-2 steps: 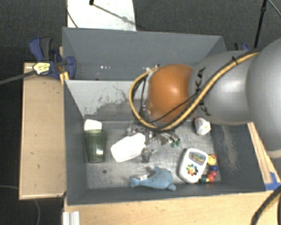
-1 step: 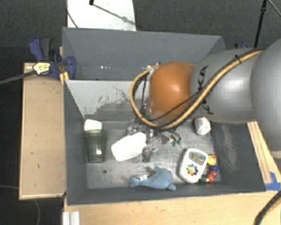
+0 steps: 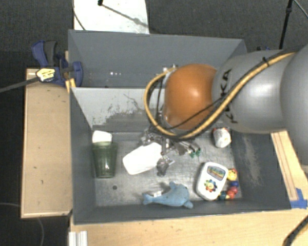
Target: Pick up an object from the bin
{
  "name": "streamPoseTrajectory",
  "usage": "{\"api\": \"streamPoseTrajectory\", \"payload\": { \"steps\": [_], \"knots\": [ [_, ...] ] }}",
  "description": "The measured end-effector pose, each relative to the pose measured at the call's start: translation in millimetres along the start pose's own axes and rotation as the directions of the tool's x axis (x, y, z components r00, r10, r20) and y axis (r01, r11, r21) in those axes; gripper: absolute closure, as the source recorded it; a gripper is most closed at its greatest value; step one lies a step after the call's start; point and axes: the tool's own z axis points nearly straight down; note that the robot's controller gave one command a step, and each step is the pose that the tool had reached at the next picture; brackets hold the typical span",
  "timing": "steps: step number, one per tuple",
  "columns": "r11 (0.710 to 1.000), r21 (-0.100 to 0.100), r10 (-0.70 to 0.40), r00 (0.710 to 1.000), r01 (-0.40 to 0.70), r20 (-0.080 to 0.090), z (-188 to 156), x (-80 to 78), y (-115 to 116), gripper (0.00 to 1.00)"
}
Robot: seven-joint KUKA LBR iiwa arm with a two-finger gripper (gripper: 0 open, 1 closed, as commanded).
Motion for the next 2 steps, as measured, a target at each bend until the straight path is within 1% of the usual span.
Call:
{"api": "streamPoseTrajectory", "payload": {
  "steps": [1,2],
  "knots": [
    [1.000,0.001,0.001,1.000,-0.001,0.003,-15,-0.7,0,1.00],
    [1.000,0.000,0.002,1.000,-0.002,0.000,-28,-0.2,0,1.00]
  ]
}}
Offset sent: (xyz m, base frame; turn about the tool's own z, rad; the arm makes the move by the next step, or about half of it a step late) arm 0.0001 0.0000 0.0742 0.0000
